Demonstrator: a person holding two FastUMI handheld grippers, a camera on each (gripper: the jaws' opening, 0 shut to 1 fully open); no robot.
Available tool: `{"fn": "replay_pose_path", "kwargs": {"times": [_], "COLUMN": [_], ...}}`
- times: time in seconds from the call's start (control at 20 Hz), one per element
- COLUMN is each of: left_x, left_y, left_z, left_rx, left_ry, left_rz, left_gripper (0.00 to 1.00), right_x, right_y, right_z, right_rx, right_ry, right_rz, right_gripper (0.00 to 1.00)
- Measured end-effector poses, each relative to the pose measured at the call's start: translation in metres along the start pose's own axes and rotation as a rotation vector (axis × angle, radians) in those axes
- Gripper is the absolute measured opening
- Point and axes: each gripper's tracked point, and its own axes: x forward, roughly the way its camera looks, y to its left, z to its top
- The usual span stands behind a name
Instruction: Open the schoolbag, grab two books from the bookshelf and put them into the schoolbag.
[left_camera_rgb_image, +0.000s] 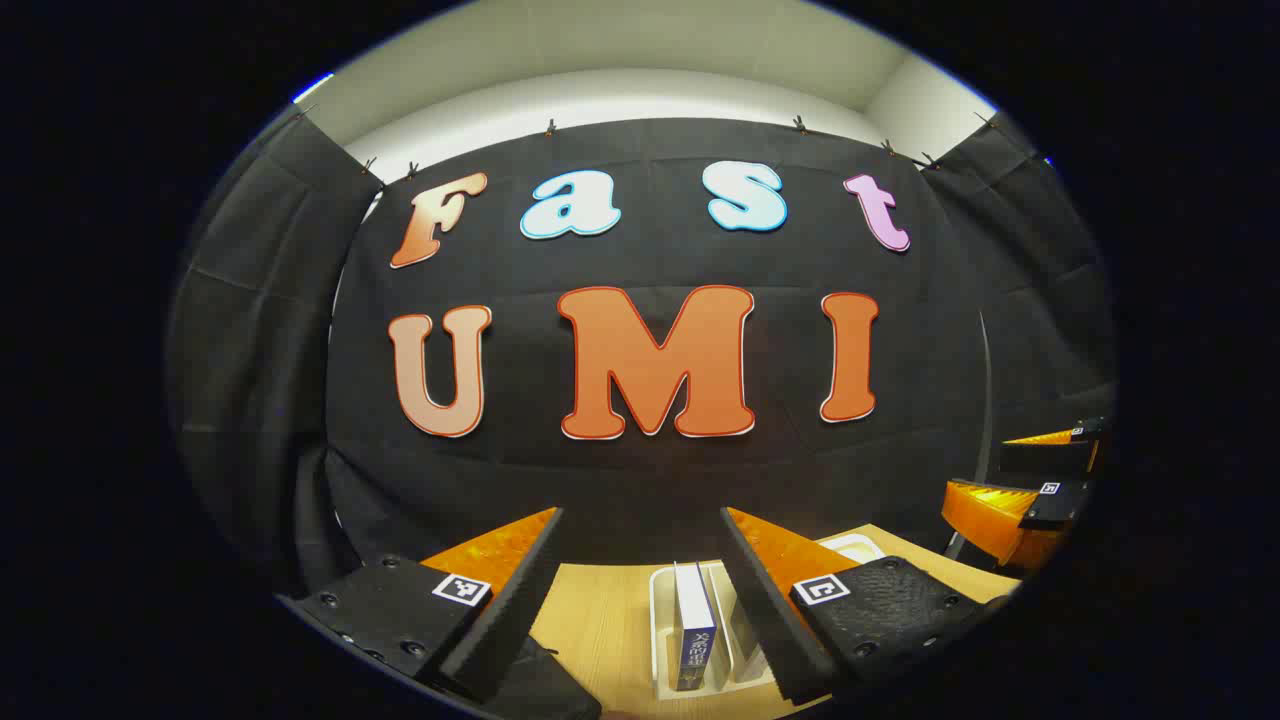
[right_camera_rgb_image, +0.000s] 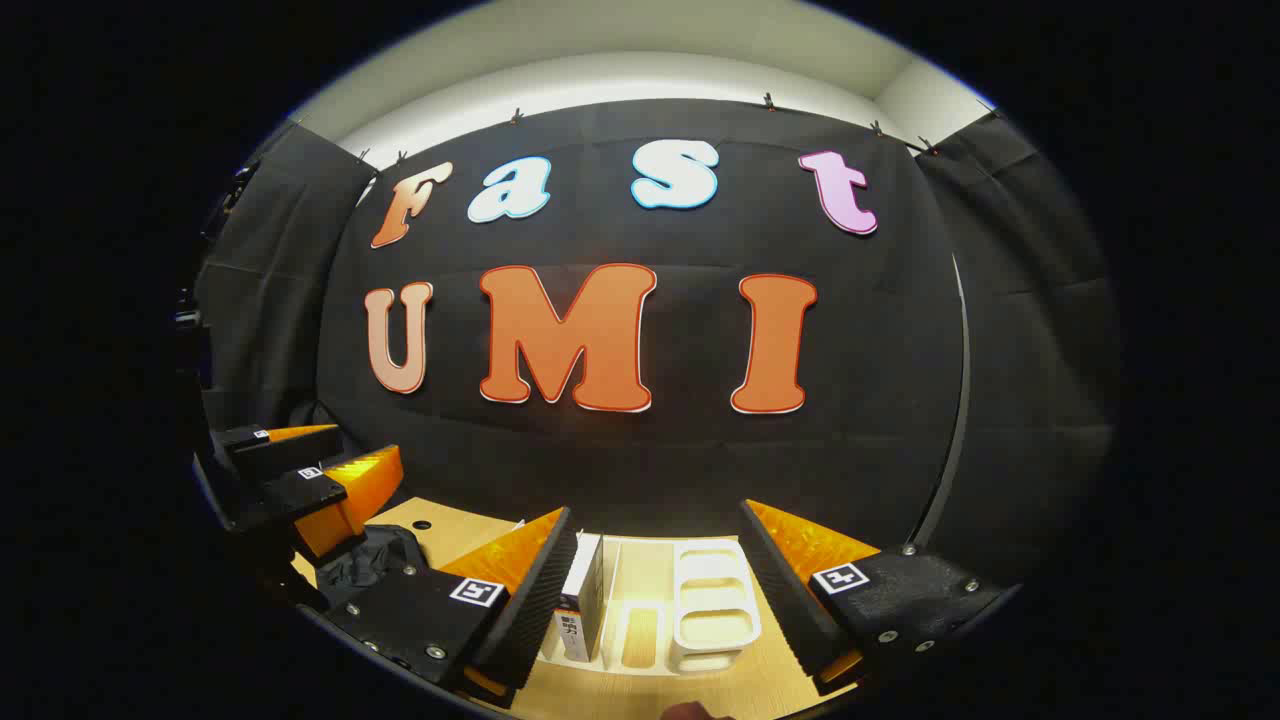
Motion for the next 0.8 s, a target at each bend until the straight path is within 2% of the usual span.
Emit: {"fn": "replay_pose_path", "kwargs": {"times": [0.35,0.8], "left_x": [0.0018,0.0029], "left_y": [-0.0012,0.0034], "left_z": [-0.0024,-0.0019], "left_rx": [-0.015,-0.023], "left_ry": [-0.002,-0.007], "left_rz": [-0.019,0.008], "left_gripper": [0.94,0.94], "right_x": [-0.0022,0.0038], "right_y": [0.0117,0.0082], "right_z": [-0.0025,-0.0064], "right_rx": [0.004,0.01], "right_ry": [0.012,0.022], "right_rz": [0.007,0.013], "right_gripper": [0.96,0.96]}}
